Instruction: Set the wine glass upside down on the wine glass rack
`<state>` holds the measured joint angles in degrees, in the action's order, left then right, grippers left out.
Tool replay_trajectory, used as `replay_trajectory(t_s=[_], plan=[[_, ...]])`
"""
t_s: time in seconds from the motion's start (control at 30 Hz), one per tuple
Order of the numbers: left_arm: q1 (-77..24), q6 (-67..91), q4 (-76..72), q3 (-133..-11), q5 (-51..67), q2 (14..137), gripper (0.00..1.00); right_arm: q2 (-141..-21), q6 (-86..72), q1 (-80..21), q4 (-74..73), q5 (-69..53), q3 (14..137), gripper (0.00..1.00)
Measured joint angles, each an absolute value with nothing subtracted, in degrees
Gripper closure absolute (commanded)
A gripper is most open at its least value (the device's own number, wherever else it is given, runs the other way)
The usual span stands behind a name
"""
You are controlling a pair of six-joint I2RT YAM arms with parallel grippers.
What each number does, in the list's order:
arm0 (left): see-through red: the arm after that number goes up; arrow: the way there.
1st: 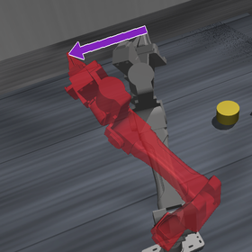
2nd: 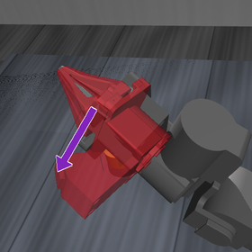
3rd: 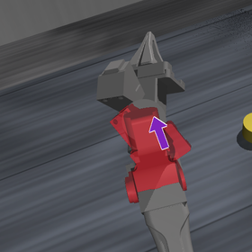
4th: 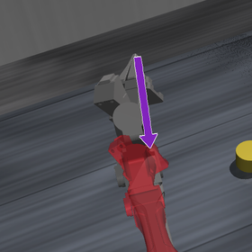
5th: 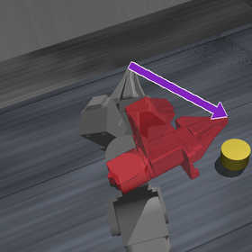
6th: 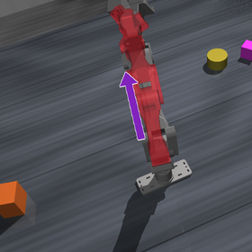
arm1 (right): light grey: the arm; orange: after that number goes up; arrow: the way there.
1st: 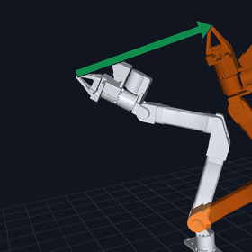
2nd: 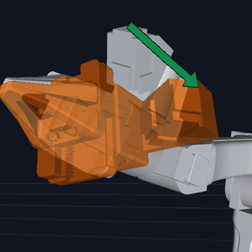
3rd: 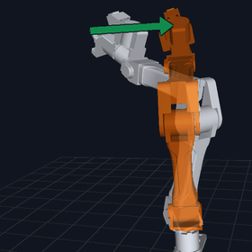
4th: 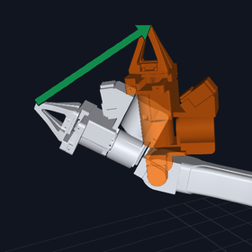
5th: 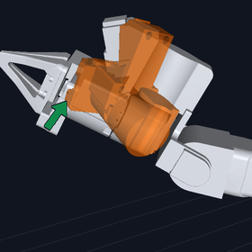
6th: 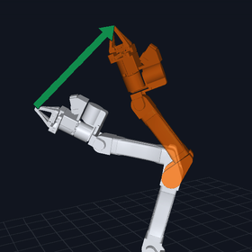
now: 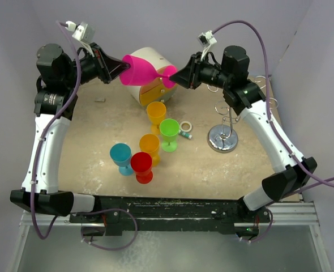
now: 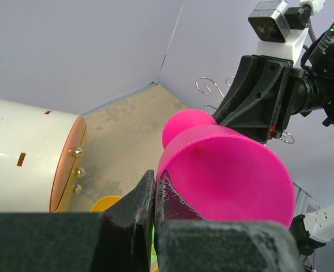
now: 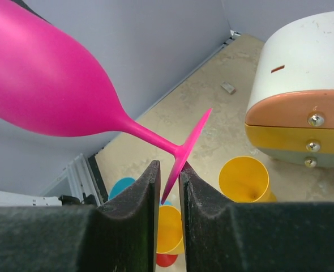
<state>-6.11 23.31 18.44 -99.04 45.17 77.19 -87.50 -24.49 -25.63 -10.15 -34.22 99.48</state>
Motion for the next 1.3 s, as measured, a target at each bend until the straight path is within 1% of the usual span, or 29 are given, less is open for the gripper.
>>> replay_trajectory(t_s=[0.1,0.17,0.23,0.33,0.43,0.5,0.63,0.67,0.93,1.13,1.3], plan=[[-6.15,23.05,18.39,-98.41,44.66,77.12,0.99,-88.66,-25.17,-25.61,-10.22,-33.71,100.18,1.00],[-6.17,22.94,18.04,-97.95,44.56,77.06,0.87,-89.43,-26.28,-25.61,-10.50,-32.34,100.49,1.00],[-6.42,22.59,18.04,-97.19,44.58,76.71,0.72,-89.76,-27.03,-25.61,-11.03,-30.98,100.55,1.00],[-6.68,21.96,18.79,-96.38,44.53,75.88,0.59,-89.76,-25.93,-25.61,-12.58,-28.25,101.47,1.00],[-6.68,20.38,19.84,-96.07,43.35,74.54,0.40,-89.38,-22.87,-25.61,-14.81,-24.75,103.46,1.00],[-6.68,18.26,21.69,-96.05,41.45,73.12,0.32,-88.60,-19.88,-25.61,-16.43,-21.69,104.62,1.00],[-6.68,12.88,26.11,-96.05,36.14,69.23,0.21,-85.93,-12.01,-25.61,-18.65,-14.11,105.89,1.00],[-6.68,11.44,27.09,-96.05,34.59,68.18,0.16,-85.17,-9.37,-25.61,-19.29,-11.42,106.37,1.00],[-6.68,0.54,32.34,-95.46,24.86,61.93,0.00,-83.77,12.12,-25.61,-20.40,8.25,111.74,1.00],[-6.68,-4.32,33.36,-92.68,22.31,60.93,0.01,-86.48,26.74,-25.61,-19.81,21.21,111.66,1.00],[-6.68,-6.11,34.22,-91.02,21.63,61.17,0.01,-88.82,35.27,-25.61,-18.59,28.14,107.83,1.00]])
